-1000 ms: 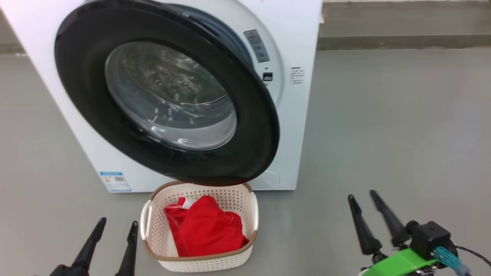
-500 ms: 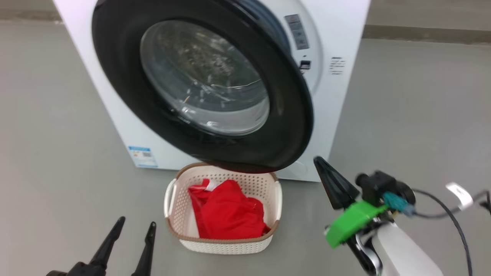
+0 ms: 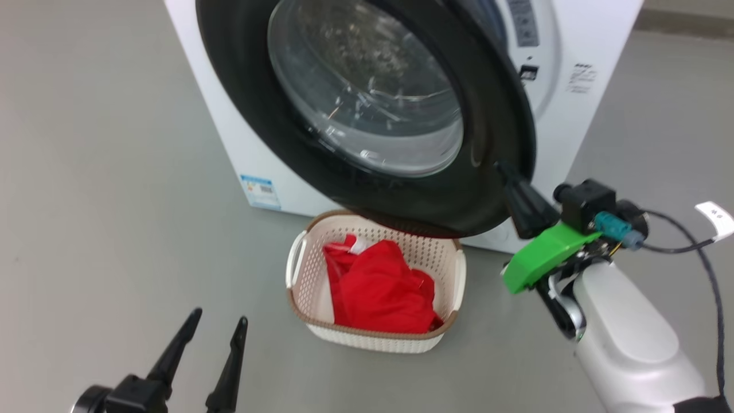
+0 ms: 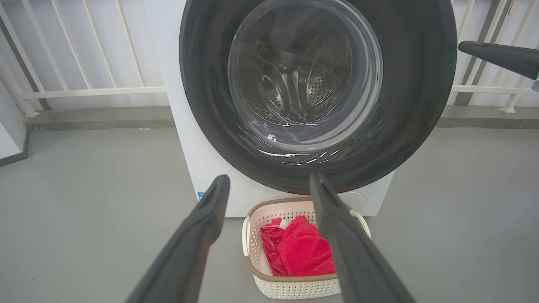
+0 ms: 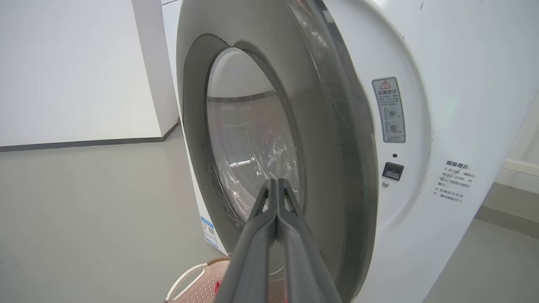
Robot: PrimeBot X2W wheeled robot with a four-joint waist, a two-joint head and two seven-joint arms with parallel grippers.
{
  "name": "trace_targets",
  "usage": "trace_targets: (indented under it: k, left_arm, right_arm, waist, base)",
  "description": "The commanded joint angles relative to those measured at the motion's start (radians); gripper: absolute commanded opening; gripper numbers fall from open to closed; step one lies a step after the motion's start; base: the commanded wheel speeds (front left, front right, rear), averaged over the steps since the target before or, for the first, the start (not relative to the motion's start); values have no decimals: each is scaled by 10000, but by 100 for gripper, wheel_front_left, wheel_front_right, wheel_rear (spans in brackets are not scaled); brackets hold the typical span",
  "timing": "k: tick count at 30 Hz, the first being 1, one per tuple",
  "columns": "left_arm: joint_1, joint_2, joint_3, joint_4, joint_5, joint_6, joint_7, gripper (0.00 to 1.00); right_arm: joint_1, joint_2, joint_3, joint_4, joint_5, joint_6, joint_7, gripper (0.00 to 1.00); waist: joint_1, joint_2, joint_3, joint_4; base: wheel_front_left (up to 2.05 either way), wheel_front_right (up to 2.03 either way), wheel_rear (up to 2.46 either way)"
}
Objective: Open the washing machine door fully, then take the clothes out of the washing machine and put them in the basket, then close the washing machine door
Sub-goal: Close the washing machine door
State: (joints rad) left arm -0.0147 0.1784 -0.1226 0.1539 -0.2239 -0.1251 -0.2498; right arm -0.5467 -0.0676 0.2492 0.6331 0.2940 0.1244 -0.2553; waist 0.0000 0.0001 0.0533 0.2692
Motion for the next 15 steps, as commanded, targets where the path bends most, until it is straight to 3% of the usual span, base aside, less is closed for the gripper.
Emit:
trace_targets:
  k: [1, 15]
  left_arm:
    - [-602, 130, 326, -225, -140, -55, -120, 100]
    - [-1308, -57, 7, -273, -309, -55, -120, 100]
  right_arm:
    - [-441, 67, -71, -118, -260, 63, -65, 0]
    - [-1992, -137, -1083, -108, -1175, 63, -65, 0]
  waist:
    - [0, -1, 483, 398]
    - [0, -1, 1826, 682]
  base:
    - [0, 0, 0]
    - [0, 0, 0]
